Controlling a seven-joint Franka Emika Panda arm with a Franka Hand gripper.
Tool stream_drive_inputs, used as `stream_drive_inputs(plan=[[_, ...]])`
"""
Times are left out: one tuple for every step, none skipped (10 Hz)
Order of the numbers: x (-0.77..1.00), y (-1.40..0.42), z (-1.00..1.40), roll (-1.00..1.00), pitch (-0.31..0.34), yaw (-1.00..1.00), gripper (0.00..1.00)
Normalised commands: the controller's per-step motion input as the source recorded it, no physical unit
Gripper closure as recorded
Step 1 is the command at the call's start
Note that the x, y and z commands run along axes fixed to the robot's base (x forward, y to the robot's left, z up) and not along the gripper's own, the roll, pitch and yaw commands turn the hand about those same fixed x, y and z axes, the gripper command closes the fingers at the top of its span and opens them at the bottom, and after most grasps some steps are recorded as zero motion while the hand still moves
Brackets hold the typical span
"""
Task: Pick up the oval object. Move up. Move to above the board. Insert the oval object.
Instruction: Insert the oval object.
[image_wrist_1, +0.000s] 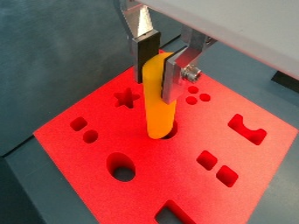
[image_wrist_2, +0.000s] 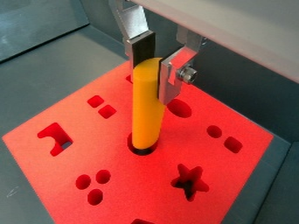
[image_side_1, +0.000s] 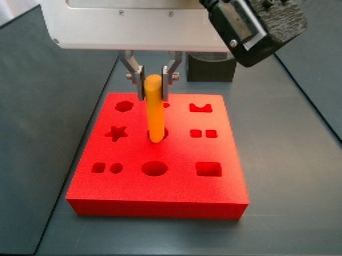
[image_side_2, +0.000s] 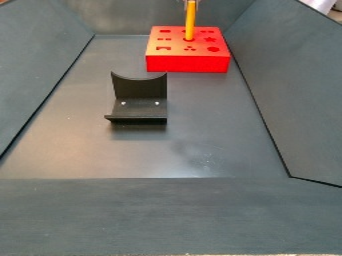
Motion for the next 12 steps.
stream_drive_inputs(plan=[[0.0,0.19,0.0,-0.1,0.0,-0.03,1.0],[0.05,0.22,0.0,-0.11,0.0,-0.01,1.0],[0.05,0.2,0.0,-0.11,0.0,-0.01,1.0],[0.0,0.25,0.05,-0.15,0.0,-0.01,1.0],[0.0,0.1,0.0,-0.06,-0.013,0.0,1.0],[0.0,0.0,0.0,0.0,-0.033,0.0,1.0],[0.0,-0.01,0.0,0.0,-0.031,0.0,1.0],[0.0,-0.2,0.0,0.0,-0.05,0.0,1.0],[0.0,-0.22,0.0,0.0,-0.05,-0.01,1.0],[0.0,-0.13,0.02,0.0,-0.033,-0.01,1.0],[0.01,0.0,0.0,0.0,-0.014,0.0,1.0],[0.04,0.0,0.0,0.0,-0.004,0.0,1.0]])
